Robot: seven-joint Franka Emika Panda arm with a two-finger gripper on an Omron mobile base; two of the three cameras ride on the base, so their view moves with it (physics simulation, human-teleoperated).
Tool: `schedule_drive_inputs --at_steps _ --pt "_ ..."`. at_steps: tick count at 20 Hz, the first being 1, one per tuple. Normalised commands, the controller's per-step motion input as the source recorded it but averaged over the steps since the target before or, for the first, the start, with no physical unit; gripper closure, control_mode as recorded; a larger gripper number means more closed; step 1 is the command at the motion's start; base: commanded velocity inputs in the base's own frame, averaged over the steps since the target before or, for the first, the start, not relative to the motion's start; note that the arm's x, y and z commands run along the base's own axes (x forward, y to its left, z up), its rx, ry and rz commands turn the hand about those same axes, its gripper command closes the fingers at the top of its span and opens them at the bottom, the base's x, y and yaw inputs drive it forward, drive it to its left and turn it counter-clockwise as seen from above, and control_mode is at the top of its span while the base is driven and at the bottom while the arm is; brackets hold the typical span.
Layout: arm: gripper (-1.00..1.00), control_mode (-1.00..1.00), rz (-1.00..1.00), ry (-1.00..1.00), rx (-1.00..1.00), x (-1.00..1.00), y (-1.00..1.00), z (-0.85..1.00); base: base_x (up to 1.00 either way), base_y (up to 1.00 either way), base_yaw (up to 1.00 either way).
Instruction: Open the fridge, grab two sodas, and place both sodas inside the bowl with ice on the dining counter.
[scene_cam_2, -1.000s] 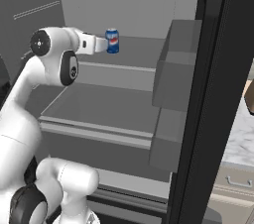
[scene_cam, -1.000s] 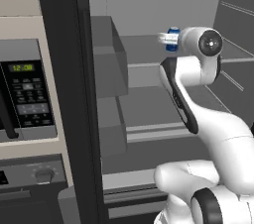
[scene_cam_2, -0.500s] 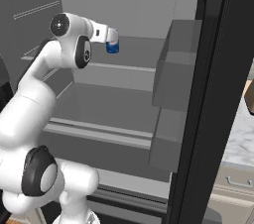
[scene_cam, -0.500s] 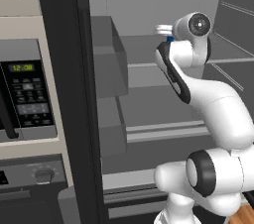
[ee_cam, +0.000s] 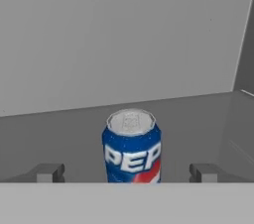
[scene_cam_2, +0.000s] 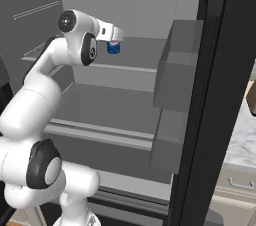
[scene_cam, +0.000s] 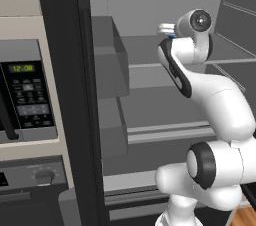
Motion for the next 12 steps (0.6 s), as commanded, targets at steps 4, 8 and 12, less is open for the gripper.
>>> schedule_drive_inputs --at_steps 4,8,12 --pt "-1.00 -1.00 0.00 0.00 0.00 0.16 -0.06 -0.02 0.00 0.00 0.00" --pt "-1.00 -1.00 0.00 0.00 0.00 0.13 0.00 -0.01 0.00 0.00 0.00" --pt "-1.00 -1.00 0.00 0.00 0.01 0.18 -0.08 -0.12 0.00 0.00 0.00"
